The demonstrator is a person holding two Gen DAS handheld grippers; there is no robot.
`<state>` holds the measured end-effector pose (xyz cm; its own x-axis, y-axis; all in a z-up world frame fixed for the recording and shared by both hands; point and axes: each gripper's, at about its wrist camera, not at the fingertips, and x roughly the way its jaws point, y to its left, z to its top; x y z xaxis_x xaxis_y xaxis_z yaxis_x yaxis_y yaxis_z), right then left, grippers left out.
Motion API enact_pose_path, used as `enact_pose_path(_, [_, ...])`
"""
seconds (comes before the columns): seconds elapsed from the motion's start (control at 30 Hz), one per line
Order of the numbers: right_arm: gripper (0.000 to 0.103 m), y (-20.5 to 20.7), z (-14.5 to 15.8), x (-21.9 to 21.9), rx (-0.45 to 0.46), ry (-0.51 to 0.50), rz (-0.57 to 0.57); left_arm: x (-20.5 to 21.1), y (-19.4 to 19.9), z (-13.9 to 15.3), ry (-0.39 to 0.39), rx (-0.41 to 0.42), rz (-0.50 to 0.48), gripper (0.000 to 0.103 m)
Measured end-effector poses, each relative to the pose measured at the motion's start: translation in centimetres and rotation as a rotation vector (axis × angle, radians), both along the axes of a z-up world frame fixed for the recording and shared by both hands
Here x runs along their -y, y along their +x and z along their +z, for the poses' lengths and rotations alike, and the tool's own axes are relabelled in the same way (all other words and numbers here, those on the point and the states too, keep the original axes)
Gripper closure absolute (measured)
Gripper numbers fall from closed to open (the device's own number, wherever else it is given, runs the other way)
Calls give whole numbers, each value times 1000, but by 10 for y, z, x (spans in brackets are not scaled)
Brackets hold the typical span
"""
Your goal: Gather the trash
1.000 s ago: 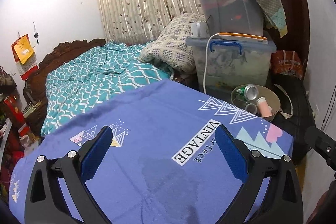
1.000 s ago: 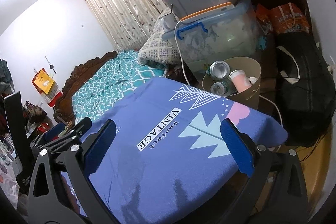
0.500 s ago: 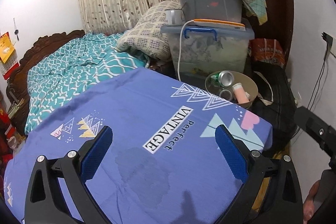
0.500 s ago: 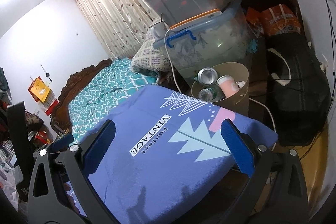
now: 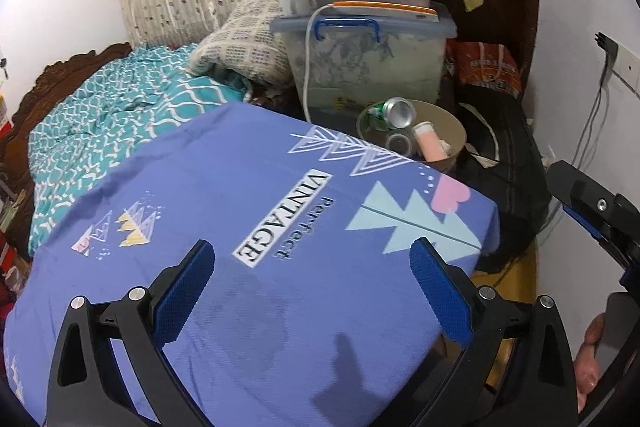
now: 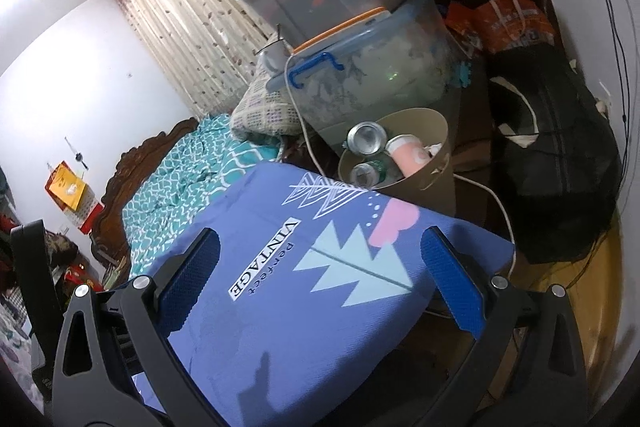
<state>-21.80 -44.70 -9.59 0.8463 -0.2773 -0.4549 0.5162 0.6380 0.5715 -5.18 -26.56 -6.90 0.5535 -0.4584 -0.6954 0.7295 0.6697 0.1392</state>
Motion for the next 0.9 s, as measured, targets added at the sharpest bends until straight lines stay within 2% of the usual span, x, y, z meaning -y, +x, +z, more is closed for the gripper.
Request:
enact_pose_path(0.1, [4,-2,-4,5,-3,8,-4,6,-2,-2,4,-13,-10,9])
enact_pose_path(0.3, [4,-2,-16,16,-8,30,-8,22,0,-19,71,-71,-5,9])
enact_pose_path(0.43, [4,-4,-27,25,-12,56,-19,30,0,-26,100,-72,-9,9])
enact_pose_path(0.5, [4,-6,-33,30,-15,69,-24,37,-1,-33,142,-77,-4,9])
enact_pose_path(0.63, [4,-9,-43,41,-21,97,-39,51,-6,-42,186,-46,-18,9])
enact_pose_path(0.9, [4,-20,-52,61,-17,134,-80,77,-18,-51,216,-53,-85,9])
